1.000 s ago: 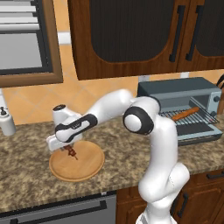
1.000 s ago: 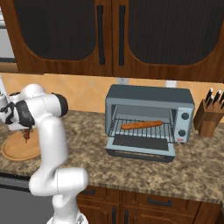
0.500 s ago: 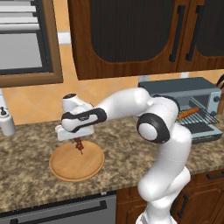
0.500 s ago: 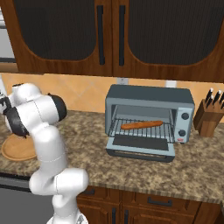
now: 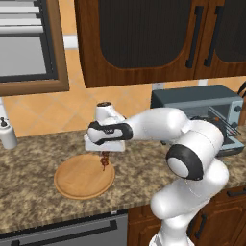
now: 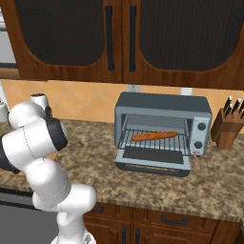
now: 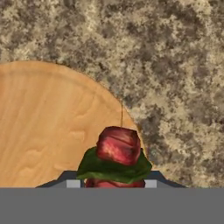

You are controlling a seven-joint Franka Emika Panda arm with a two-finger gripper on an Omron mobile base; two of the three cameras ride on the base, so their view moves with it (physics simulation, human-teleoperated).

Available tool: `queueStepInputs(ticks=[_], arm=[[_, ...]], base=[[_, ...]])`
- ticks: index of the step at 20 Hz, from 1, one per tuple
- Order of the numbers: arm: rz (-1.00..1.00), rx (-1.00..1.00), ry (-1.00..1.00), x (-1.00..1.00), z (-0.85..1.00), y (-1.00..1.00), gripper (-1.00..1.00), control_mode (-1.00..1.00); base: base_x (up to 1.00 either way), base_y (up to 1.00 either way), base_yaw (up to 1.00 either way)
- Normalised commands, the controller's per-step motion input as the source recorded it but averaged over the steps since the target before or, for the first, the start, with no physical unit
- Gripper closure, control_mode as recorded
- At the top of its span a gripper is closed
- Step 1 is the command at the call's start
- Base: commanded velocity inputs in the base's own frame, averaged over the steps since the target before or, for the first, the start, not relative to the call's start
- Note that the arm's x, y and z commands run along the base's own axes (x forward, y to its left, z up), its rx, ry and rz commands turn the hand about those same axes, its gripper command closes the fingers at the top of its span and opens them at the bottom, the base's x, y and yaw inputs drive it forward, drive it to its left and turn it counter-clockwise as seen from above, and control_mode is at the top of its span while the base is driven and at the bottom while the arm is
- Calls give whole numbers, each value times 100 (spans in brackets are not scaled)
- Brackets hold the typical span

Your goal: Pick up the kebab skewer and baguette bread, and place them inside the toaster oven. Close the toaster oven door and start by setting the timer.

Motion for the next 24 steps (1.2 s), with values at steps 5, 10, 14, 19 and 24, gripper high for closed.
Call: queueStepInputs(ticks=[5, 10, 14, 19, 24], arm=[[-28, 8, 0, -17, 9, -84, 100, -100], [-30, 3, -4, -20, 10, -88, 100, -100], [-29, 0, -9, -27, 14, -88, 100, -100], [-31, 1, -8, -32, 23, -89, 100, -100], [-33, 2, -3, -28, 21, -86, 100, -100]], base=[[0, 0, 0], [0, 0, 0], [0, 0, 0], [0, 0, 0], [0, 0, 0]])
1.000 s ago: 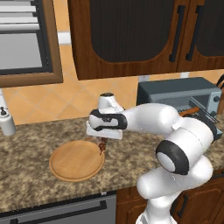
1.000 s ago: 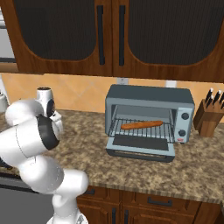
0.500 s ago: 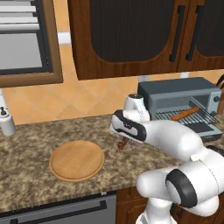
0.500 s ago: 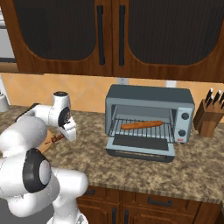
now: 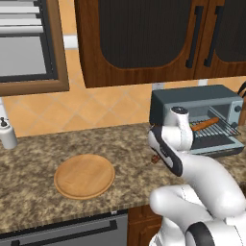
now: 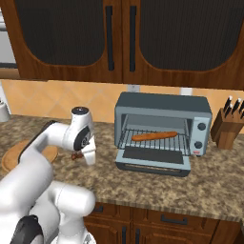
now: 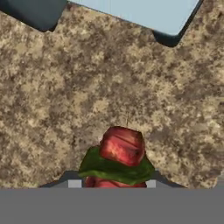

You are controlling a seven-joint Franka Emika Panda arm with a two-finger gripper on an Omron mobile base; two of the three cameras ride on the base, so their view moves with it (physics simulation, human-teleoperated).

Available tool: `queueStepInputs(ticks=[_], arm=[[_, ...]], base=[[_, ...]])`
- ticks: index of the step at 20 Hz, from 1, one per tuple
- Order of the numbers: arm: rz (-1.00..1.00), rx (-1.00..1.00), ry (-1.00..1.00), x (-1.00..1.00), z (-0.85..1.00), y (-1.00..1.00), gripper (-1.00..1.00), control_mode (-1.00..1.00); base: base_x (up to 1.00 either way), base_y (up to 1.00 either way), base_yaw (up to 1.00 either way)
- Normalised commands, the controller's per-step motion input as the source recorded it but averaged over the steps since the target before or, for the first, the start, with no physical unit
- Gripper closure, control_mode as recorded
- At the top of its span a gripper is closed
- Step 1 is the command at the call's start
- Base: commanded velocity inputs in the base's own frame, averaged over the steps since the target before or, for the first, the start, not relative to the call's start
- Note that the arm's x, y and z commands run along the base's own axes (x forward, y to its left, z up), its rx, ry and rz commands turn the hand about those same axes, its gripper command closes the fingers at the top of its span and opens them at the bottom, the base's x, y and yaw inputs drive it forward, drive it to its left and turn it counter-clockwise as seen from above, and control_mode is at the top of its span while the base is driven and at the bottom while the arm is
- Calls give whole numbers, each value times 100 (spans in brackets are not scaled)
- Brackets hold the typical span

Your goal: Pick up the kebab skewer and baguette bread, and place them inside the toaster oven. Close the toaster oven door and start by setting the timer.

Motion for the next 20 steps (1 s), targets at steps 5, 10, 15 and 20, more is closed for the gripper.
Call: queueStepInputs(ticks=[5, 10, 15, 20], arm=[[-31, 3, -7, -11, 26, -94, 100, -100], [-29, 1, -9, 0, 26, -92, 100, -100], [-23, 0, -5, 0, 43, -89, 100, -100], [-14, 0, -2, 10, 53, -85, 100, -100]], base=[[0, 0, 0], [0, 0, 0], [0, 0, 0], [0, 0, 0]])
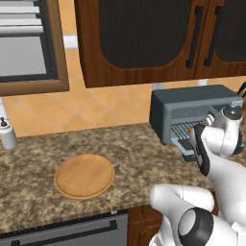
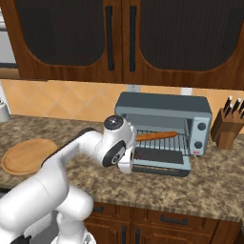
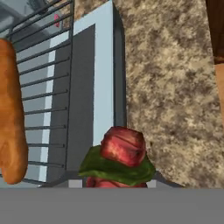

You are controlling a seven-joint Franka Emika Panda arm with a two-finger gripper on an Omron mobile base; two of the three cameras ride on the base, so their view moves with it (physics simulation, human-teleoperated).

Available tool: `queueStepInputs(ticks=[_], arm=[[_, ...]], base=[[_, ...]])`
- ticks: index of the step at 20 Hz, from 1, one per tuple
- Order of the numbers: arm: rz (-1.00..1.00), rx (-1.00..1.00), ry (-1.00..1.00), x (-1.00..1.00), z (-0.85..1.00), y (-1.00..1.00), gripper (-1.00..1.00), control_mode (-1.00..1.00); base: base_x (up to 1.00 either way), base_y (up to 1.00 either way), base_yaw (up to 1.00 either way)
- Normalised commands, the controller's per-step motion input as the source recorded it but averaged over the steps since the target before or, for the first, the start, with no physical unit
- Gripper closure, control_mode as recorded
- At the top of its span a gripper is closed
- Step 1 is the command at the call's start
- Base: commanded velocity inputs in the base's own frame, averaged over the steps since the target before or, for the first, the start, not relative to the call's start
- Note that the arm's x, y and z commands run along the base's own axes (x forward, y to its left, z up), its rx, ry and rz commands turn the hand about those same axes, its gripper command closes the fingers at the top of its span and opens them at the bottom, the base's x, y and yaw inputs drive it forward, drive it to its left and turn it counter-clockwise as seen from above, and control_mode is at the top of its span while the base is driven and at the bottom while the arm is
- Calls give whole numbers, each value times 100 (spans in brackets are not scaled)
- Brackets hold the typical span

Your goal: Pick up the kebab skewer and baguette bread, and place them inside the toaster oven. Close the toaster oven door and start by setting the timer.

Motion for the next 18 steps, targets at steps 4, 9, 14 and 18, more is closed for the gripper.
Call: queueStepInputs(ticks=[4, 9, 14, 18], arm=[[-8, 0, -3, 17, 45, -81, 100, -100], [0, 3, -17, 25, 26, -66, 100, -100], [4, 1, -4, 77, 3, -9, 100, -100], [11, 0, 0, 58, -7, -1, 100, -100]], base=[[0, 0, 0], [0, 0, 0], [0, 0, 0], [0, 0, 0]])
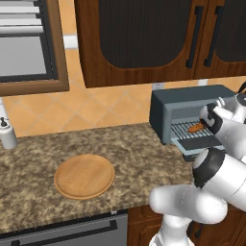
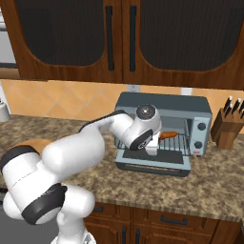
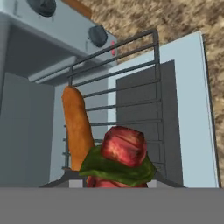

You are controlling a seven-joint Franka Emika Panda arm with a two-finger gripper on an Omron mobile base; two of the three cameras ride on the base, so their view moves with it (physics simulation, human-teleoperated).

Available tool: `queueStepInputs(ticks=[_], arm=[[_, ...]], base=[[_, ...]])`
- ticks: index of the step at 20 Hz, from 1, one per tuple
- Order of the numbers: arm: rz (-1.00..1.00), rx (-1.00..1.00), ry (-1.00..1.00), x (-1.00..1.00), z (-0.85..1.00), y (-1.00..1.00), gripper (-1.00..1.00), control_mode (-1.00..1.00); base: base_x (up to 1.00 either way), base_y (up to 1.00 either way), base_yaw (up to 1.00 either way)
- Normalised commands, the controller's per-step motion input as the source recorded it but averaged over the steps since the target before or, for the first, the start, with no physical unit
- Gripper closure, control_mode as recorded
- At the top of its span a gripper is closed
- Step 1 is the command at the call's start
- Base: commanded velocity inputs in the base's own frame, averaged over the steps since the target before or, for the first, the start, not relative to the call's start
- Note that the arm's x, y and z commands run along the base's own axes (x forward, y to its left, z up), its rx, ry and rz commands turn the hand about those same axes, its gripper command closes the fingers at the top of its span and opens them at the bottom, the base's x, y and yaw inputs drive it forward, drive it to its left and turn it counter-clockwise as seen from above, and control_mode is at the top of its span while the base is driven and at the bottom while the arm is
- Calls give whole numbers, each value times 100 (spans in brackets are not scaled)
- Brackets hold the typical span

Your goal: Pick up the kebab skewer and baguette bread, and place them inside the toaster oven. Close the toaster oven door and start by setting the timer.

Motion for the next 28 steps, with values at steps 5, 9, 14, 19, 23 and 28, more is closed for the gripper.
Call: queueStepInputs(ticks=[5, 9, 14, 19, 23, 28], arm=[[9, 0, 0, 4, -27, -20, 100, -100], [7, 0, 0, 19, -21, -16, 100, -100], [4, 0, 4, 26, -6, -7, 100, -100], [0, 0, 9, 39, 0, 0, 100, -100], [2, 0, 8, 37, 0, 0, 100, -100], [2, 0, 8, 34, 0, 0, 100, -100]], base=[[0, 0, 0], [0, 0, 0], [0, 0, 0], [0, 0, 0], [0, 0, 0], [0, 0, 0]])
